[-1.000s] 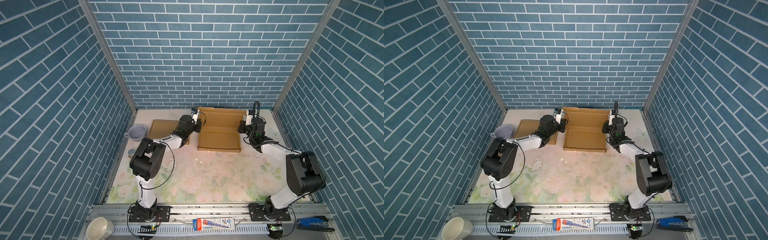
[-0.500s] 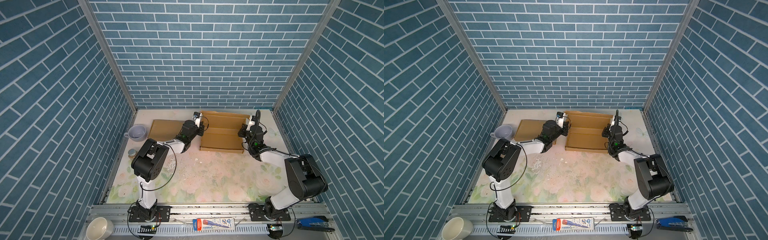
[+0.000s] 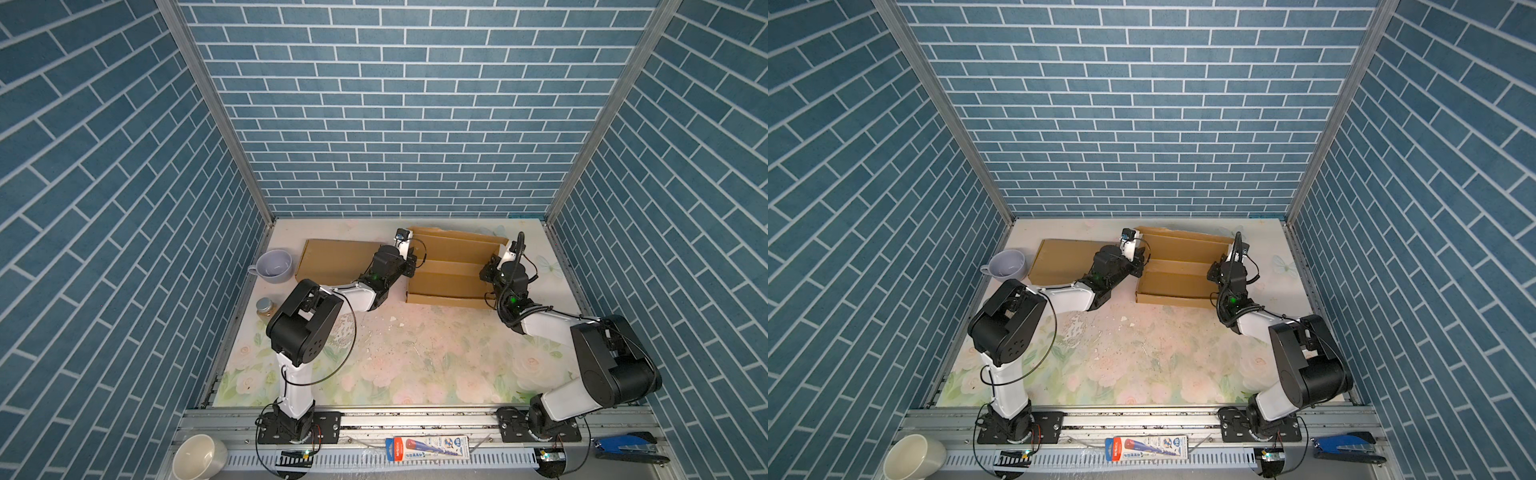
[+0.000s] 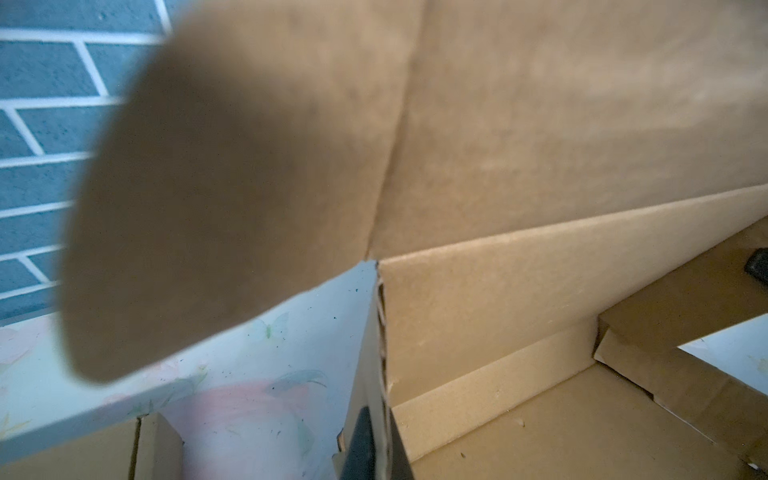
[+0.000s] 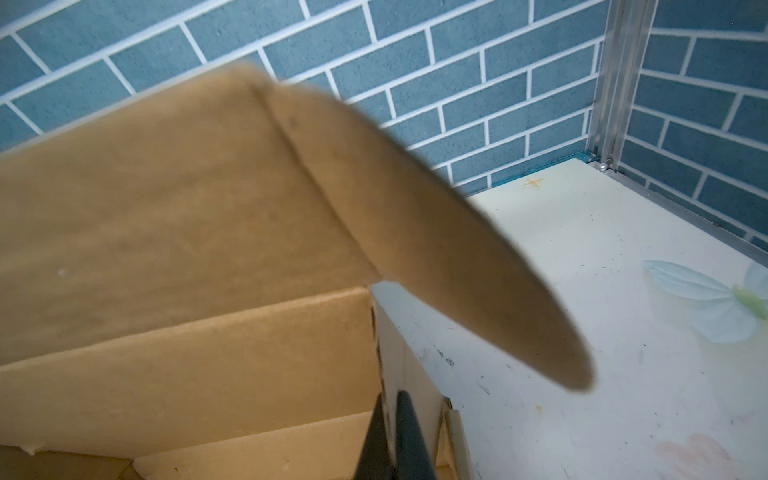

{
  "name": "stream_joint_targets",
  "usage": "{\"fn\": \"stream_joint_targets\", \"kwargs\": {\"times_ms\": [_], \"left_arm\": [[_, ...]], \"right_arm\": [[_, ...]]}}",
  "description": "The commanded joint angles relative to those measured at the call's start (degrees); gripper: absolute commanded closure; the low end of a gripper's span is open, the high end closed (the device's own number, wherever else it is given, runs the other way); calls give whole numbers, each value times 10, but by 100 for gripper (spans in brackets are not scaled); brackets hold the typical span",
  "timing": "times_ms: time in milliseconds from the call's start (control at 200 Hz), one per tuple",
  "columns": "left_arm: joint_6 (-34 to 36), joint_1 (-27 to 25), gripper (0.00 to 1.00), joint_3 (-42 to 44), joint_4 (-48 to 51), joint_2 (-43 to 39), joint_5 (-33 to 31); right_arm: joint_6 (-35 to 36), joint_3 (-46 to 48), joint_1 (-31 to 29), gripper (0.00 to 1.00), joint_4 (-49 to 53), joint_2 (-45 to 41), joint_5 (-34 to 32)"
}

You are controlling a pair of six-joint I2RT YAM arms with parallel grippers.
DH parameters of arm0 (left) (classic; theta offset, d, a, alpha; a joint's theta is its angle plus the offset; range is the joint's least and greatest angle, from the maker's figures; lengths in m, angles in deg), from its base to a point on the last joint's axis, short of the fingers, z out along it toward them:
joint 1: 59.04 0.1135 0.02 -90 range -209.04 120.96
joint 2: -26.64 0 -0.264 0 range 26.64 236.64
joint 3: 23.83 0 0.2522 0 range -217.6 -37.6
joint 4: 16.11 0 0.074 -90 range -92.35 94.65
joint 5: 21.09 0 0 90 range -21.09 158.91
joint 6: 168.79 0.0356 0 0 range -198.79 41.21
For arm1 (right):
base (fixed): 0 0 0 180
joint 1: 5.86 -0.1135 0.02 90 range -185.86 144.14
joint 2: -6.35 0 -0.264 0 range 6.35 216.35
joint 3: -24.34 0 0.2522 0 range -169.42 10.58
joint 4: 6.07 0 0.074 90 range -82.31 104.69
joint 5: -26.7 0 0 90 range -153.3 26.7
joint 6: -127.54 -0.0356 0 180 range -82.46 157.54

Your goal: Fold the paper box

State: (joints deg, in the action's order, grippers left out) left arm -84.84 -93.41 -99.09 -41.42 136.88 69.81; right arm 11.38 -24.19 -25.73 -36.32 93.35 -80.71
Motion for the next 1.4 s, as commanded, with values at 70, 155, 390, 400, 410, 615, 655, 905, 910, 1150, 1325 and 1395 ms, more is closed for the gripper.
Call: {"fn": "stream_joint_targets", "kwargs": {"times_ms": [70,155,390,400,410,615,655,905,910,1150,1325,1395], "left_arm": [[1,-37,100,-2,72,16,74],[-16,-39,100,-14,82,15,80],[-15,-57,100,-52,114,11,83],[-14,-57,100,-53,115,11,83],[-14,-57,100,-54,116,12,82],[-10,-60,100,-73,133,15,80],[-10,-60,100,-78,137,17,81],[-6,-68,100,-115,171,30,79],[-6,-68,100,-116,172,30,78],[4,-69,100,-144,192,40,73],[-5,-70,100,-139,197,41,89],[-13,-70,100,-137,193,39,103]], "right_arm": [[-32,24,-30,100,2,-8,26],[-35,28,-34,100,-1,-8,13],[-36,38,-47,100,-16,-6,-14],[-36,39,-47,100,-16,-6,-15],[-36,39,-47,100,-16,-6,-16],[-36,44,-52,100,-23,-5,-31],[-36,45,-53,100,-23,-5,-35],[-35,48,-65,100,-33,-2,-60],[-35,49,-65,100,-34,-1,-61],[-38,57,-74,100,-50,4,-77],[-37,54,-74,100,-49,4,-80],[-39,56,-75,100,-50,4,-85]]}}
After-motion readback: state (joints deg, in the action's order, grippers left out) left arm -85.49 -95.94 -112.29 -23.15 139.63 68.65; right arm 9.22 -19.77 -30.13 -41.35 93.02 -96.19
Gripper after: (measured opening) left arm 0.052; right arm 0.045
